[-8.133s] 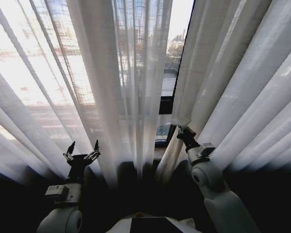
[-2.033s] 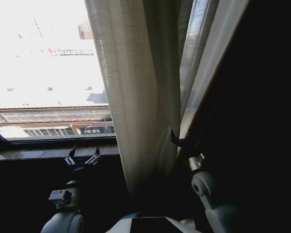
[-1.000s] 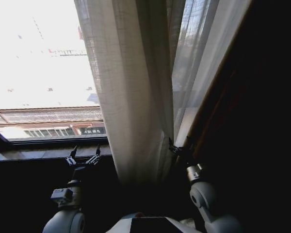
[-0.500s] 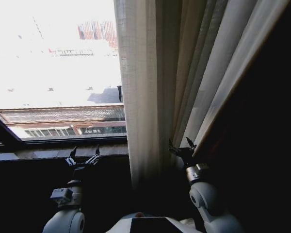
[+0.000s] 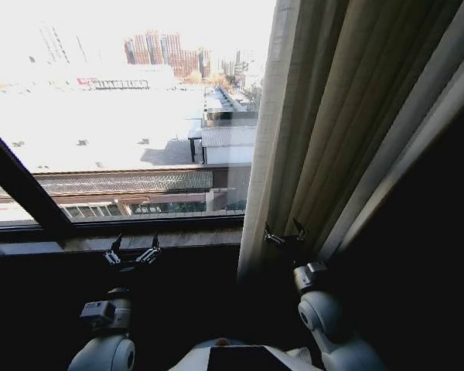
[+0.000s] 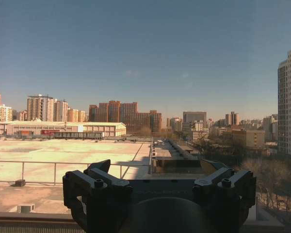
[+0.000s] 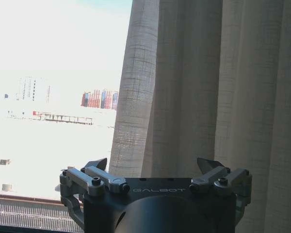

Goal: Open the curtains by pulling them apart, changing their state from closed to fully open.

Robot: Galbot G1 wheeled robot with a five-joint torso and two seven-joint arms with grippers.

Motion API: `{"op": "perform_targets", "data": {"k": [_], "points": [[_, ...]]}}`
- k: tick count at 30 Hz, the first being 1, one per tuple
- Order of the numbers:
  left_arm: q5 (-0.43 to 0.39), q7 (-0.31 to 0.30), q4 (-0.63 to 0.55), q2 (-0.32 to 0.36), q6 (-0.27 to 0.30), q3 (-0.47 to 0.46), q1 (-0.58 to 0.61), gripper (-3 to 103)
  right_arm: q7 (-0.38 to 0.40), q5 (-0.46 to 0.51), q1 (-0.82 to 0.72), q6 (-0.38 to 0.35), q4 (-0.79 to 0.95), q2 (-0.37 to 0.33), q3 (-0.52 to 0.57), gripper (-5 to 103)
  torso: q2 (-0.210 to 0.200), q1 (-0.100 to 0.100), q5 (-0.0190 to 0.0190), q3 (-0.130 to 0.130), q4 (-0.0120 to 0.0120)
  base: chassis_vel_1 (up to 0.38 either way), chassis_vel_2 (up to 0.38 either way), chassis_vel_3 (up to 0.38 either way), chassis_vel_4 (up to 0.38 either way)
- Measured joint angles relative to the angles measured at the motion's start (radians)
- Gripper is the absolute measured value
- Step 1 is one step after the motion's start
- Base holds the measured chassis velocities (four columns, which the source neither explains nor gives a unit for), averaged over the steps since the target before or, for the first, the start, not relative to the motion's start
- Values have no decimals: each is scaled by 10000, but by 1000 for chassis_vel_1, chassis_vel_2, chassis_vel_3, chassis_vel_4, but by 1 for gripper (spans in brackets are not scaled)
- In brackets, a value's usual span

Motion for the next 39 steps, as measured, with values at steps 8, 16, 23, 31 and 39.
{"op": "perform_targets", "data": {"k": [8, 16, 23, 31, 39], "points": [[-46, -1, -14, 19, -133, -55, 146, 100, -2, 758, 885, -597, -475, 27, -17, 100, 0, -1, 12, 1, 0, 54, 56, -43, -48], [-59, 19, -41, 30, -183, -142, 291, 100, 49, 786, 2096, -843, -1753, 157, -75, 100, -1, 0, 7, 3, 0, -37, -25, 34, 30], [-86, 14, 36, 29, -233, -218, 325, 100, 91, 787, 3131, -1035, -2508, 328, -330, 100, 0, -2, 1, 1, 1, 0, 0, 0, 0], [-81, 13, 144, 14, -230, -152, 189, 100, 162, 789, 4043, -1175, -3110, 607, -581, 100, -1, -1, 5, 3, 0, 0, 0, 0, 0], [-77, 6, 160, 31, -200, -226, 178, 100, 389, 718, 4793, -1340, -3774, 1101, -821, 100, 0, -2, 3, 0, 0, 0, 0, 0, 0]]}}
